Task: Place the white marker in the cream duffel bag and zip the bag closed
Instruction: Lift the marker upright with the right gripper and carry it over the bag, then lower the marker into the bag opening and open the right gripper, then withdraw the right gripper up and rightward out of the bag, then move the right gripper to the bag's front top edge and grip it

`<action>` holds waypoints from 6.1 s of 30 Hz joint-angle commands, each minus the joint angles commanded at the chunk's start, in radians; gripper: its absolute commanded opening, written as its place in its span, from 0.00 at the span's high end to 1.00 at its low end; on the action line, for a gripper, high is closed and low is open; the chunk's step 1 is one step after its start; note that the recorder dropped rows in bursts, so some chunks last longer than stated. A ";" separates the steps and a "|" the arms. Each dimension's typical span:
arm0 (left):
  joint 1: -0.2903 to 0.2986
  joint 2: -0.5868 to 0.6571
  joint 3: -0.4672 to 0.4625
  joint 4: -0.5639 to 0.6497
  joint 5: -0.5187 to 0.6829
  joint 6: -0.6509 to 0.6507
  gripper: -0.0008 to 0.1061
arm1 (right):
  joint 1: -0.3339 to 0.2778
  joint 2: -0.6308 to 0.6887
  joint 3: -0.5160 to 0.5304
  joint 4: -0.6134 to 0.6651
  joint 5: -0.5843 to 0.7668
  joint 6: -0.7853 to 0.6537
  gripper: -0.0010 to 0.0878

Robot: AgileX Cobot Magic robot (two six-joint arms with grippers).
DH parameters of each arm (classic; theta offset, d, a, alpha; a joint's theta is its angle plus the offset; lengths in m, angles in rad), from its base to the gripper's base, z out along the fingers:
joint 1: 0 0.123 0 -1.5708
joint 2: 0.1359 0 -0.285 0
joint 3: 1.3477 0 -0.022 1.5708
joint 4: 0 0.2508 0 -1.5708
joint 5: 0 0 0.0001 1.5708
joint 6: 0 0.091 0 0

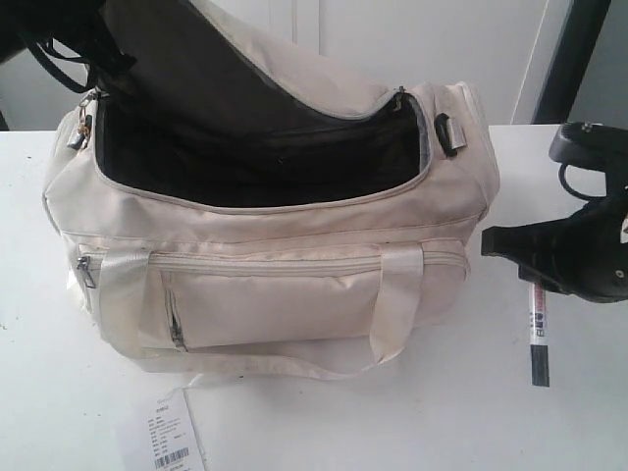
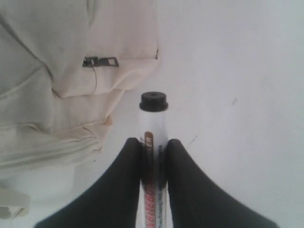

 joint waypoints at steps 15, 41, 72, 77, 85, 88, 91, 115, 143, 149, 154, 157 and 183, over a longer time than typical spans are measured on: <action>0.000 0.000 0.000 0.000 0.000 0.000 0.72 | 0.000 -0.143 0.000 -0.069 -0.241 -0.100 0.99; 0.000 0.000 0.000 0.000 0.000 0.000 0.72 | 0.002 -0.188 0.163 -0.153 -1.085 0.003 0.99; 0.000 0.000 0.000 0.000 0.000 0.000 0.72 | 0.239 0.474 -0.217 -0.385 -1.442 0.053 0.99; 0.000 0.000 0.000 0.000 0.000 0.000 0.72 | 0.270 0.540 -0.262 -0.380 -1.428 0.021 0.99; 0.000 0.000 0.000 0.000 0.000 0.000 0.72 | 0.270 0.590 -0.309 -0.376 -1.345 0.003 0.91; 0.000 0.000 0.000 0.000 0.000 0.000 0.72 | 0.270 0.594 -0.315 -0.376 -1.329 0.003 0.78; 0.000 0.000 0.000 0.000 0.000 0.000 0.72 | 0.270 0.594 -0.317 -0.376 -1.329 0.003 0.64; 0.000 0.000 0.000 0.000 0.000 0.000 0.72 | 0.270 0.522 -0.317 -0.816 -1.351 0.357 0.99; 0.000 0.000 0.000 0.000 0.000 0.000 0.72 | 0.270 0.283 -0.316 -1.572 -1.219 1.180 0.99; 0.000 0.000 0.000 0.000 0.000 0.000 0.72 | 0.270 0.217 -0.316 -1.572 -0.984 1.074 0.99; 0.000 0.000 0.000 0.000 0.000 0.000 0.72 | 0.270 0.123 -0.316 -1.572 -0.699 0.925 0.99; 0.000 0.000 0.000 0.000 0.000 0.000 0.72 | 0.270 0.077 -0.316 -1.572 -0.461 0.848 0.99; 0.000 0.000 0.000 0.000 0.000 0.000 0.72 | 0.270 0.046 -0.316 -0.672 0.476 -0.030 0.99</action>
